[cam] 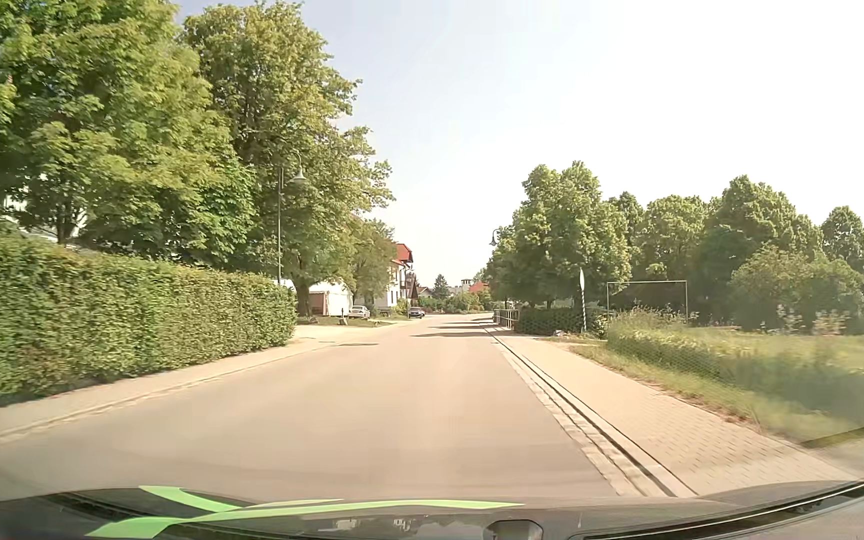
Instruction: Follow the waypoints while adhering to traffic rules and regulations
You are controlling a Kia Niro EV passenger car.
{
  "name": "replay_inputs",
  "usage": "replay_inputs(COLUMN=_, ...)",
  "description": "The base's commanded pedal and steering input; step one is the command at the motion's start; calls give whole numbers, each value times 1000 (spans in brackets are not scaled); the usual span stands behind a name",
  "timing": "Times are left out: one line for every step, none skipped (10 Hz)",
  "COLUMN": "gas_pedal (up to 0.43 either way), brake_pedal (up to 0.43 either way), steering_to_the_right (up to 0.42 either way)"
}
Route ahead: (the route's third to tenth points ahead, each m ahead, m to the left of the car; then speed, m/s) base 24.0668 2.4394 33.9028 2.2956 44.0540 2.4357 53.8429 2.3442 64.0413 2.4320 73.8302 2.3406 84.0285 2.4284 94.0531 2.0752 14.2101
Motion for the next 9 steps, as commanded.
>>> replay_inputs(gas_pedal=130, brake_pedal=0, steering_to_the_right=-5)
replay_inputs(gas_pedal=79, brake_pedal=0, steering_to_the_right=-6)
replay_inputs(gas_pedal=39, brake_pedal=0, steering_to_the_right=-8)
replay_inputs(gas_pedal=0, brake_pedal=0, steering_to_the_right=-9)
replay_inputs(gas_pedal=0, brake_pedal=0, steering_to_the_right=-9)
replay_inputs(gas_pedal=0, brake_pedal=0, steering_to_the_right=-9)
replay_inputs(gas_pedal=0, brake_pedal=0, steering_to_the_right=-9)
replay_inputs(gas_pedal=0, brake_pedal=0, steering_to_the_right=-8)
replay_inputs(gas_pedal=8, brake_pedal=0, steering_to_the_right=-8)
